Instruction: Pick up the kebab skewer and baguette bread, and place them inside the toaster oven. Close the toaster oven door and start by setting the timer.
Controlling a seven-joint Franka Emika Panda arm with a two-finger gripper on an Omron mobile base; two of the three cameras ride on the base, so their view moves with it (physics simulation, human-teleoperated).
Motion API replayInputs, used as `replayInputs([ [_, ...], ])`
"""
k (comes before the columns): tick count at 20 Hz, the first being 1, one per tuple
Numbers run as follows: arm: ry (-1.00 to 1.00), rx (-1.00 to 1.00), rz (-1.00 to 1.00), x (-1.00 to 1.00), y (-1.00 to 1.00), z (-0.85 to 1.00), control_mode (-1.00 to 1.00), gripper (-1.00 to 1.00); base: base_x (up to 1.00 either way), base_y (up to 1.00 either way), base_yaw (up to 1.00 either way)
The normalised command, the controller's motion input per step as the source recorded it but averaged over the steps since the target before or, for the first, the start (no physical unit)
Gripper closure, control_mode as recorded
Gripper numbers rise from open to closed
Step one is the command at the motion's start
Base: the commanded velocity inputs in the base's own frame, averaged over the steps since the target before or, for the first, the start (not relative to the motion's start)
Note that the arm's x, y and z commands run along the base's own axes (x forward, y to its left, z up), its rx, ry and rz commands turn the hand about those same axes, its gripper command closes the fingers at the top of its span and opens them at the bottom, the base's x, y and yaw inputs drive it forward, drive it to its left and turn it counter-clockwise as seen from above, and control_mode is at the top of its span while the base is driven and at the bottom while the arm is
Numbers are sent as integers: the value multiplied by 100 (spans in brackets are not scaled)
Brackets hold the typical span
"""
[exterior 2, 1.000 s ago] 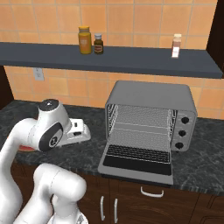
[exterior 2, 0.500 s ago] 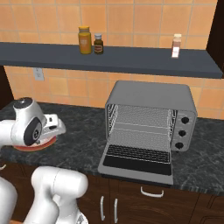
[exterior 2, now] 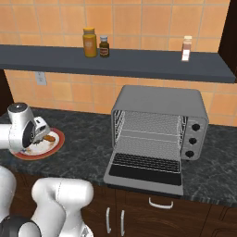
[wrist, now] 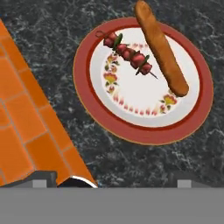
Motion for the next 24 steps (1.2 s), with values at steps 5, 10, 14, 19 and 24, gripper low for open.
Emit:
replayInputs([
  [5,10,-28,30,42,100,-3,-100,-100,0,0,0],
  [10,15,-27,20,73,100,-4,-100,-100,0,0,0],
  [14,5,-15,31,93,75,-44,-100,-100,0,0,0],
  [19,6,-10,22,59,56,-51,-100,-100,0,0,0],
  [24,0,-10,13,1,25,-34,-100,-100,0,0,0],
])
